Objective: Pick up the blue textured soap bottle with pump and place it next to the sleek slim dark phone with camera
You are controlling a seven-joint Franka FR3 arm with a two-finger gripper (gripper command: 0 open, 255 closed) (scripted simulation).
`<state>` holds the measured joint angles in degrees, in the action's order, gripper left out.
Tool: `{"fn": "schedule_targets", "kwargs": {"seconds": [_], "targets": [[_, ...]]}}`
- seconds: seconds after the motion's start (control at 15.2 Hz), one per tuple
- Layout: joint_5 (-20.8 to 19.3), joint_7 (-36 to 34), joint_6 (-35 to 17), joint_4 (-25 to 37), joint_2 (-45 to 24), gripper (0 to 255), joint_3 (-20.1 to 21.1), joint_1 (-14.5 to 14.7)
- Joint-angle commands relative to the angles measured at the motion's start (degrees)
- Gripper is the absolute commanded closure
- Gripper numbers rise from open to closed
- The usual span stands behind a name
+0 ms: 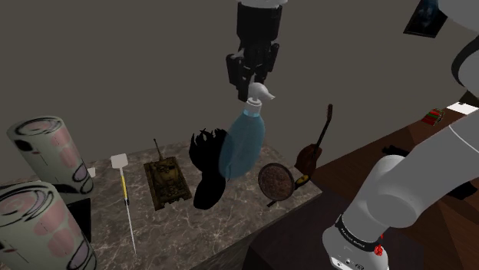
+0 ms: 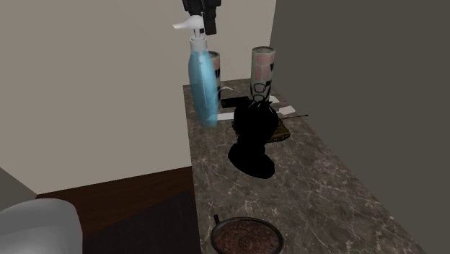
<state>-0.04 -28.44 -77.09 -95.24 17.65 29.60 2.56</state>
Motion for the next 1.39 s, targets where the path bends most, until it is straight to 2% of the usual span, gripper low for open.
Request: {"fn": "schedule_targets", "kwargs": {"seconds": [0.0, 0.99, 1.32], "targets": [[-0.3, -0.2, 1.8, 2.5, -0.8, 255, 0.2, -0.1], [-5.0, -2.5, 15.3, 24.2, -10.5, 255, 3.8, -0.1], [-6.8, -7.2, 8.7, 20.5, -14.6, 255, 6.7, 1.5]]}}
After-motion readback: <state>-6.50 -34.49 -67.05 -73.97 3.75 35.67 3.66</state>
